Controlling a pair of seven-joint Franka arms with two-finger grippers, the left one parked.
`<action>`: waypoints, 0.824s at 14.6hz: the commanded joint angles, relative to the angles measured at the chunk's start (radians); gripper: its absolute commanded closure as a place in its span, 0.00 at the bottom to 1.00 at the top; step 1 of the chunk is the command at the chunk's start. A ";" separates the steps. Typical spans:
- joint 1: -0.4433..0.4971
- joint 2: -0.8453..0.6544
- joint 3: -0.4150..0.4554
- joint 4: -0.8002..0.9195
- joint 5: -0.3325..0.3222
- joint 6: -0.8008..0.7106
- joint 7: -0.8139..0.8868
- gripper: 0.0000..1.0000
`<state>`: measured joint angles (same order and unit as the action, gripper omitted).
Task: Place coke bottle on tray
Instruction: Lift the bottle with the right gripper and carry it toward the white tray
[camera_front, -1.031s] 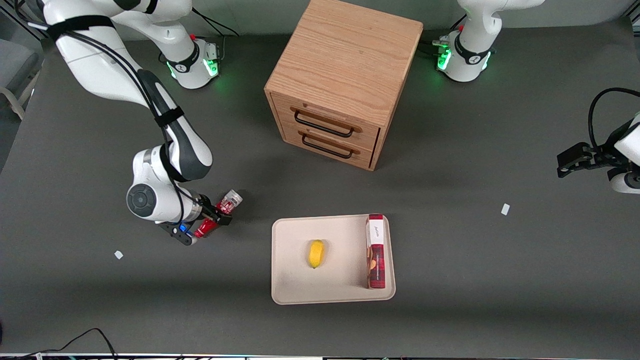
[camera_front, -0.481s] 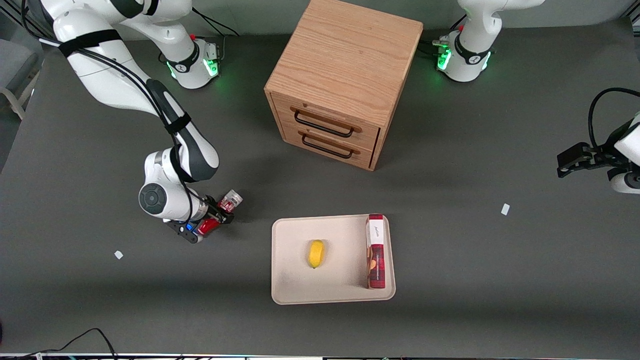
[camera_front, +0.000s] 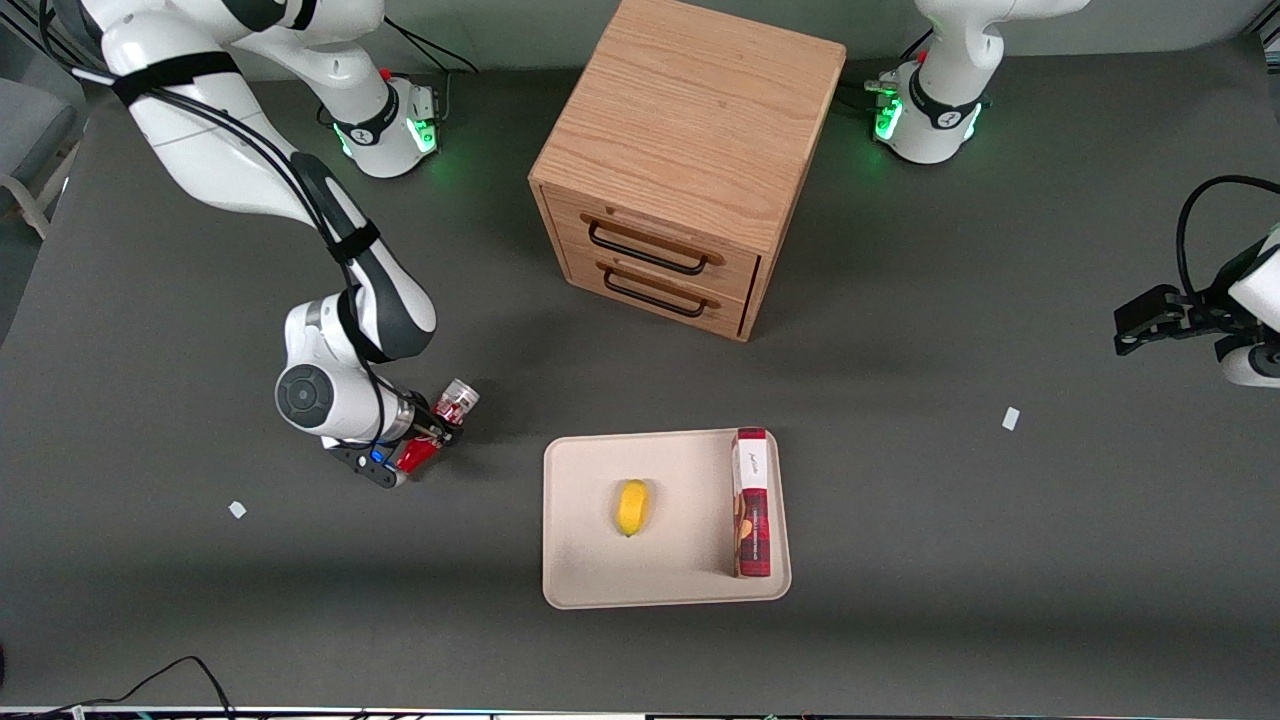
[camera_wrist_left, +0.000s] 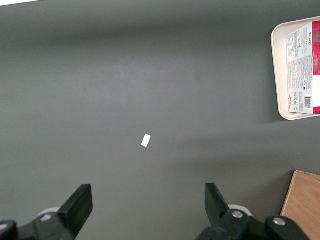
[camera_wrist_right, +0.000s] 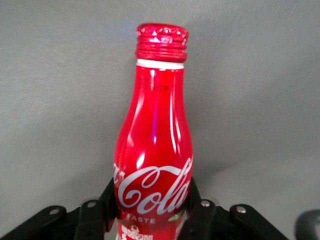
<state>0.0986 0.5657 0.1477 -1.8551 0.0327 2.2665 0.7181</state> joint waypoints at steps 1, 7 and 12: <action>-0.010 -0.124 -0.007 0.058 -0.007 -0.189 -0.092 1.00; 0.004 -0.176 -0.002 0.428 0.001 -0.585 -0.192 1.00; 0.050 -0.068 0.113 0.641 0.000 -0.602 -0.174 1.00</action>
<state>0.1065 0.3904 0.2232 -1.3422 0.0353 1.6823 0.5416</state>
